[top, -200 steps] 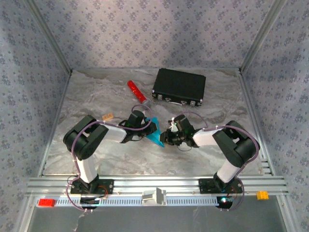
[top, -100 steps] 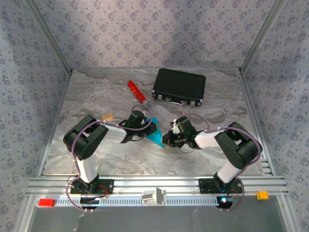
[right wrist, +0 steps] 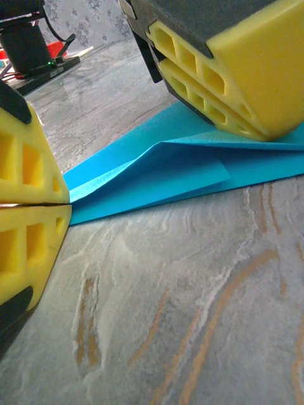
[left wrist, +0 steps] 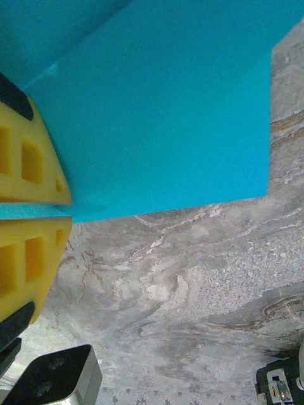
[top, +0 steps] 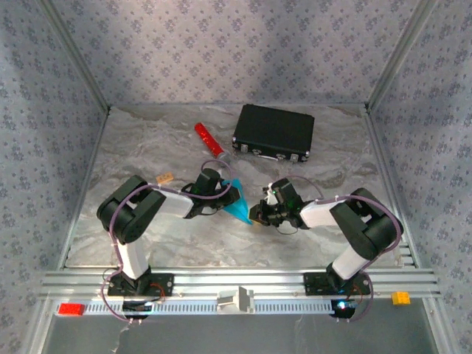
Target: Fold a paper plane with a square sheet of paper (pick it up from the middle)
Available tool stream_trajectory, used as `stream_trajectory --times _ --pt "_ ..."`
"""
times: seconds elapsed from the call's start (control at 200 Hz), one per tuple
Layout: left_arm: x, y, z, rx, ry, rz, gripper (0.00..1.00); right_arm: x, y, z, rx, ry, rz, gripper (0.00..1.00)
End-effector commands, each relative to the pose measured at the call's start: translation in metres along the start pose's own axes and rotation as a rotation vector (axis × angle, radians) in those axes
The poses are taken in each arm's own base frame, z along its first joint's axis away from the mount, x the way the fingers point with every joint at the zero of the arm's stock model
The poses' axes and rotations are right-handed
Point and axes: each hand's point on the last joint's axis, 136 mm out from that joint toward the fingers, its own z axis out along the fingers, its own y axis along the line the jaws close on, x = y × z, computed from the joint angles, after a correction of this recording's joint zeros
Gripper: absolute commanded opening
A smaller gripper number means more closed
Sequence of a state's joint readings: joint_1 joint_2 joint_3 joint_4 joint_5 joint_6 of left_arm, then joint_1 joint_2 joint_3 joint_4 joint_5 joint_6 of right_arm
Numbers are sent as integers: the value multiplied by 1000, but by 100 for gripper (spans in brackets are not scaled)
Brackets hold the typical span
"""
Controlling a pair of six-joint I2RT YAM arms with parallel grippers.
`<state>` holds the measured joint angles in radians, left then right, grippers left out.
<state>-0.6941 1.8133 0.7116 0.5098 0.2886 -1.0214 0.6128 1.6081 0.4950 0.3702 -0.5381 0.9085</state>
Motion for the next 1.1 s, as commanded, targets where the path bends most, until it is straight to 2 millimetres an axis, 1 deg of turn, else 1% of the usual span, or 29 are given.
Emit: stream_trajectory --times 0.0,0.125,0.215,0.39,0.595,0.69,0.84,0.889,0.989,1.099 --pt "6 22 3 -56 14 -17 13 20 -32 -1 98 54 74 7" --pt "7 23 3 -57 15 -17 13 18 -30 -3 88 44 81 7" --pt "6 23 3 -56 14 -16 13 14 -20 -5 56 34 64 8" --pt "6 23 2 -57 15 -15 13 4 0 -11 18 21 16 17" --pt "7 23 2 -57 18 -14 13 -11 17 -22 -4 -14 -27 20" --pt "8 24 2 -57 20 -13 13 -16 31 -23 -36 -7 -62 20" --pt "8 24 2 -58 21 -13 13 -14 54 -14 -80 39 -140 11" --pt "8 24 3 -59 21 -13 13 -12 59 -9 -75 62 -167 8" --pt "7 24 3 -56 20 -13 13 -9 52 2 -12 87 -192 4" --pt "7 22 3 -53 20 -12 13 -8 51 11 3 109 -200 2"
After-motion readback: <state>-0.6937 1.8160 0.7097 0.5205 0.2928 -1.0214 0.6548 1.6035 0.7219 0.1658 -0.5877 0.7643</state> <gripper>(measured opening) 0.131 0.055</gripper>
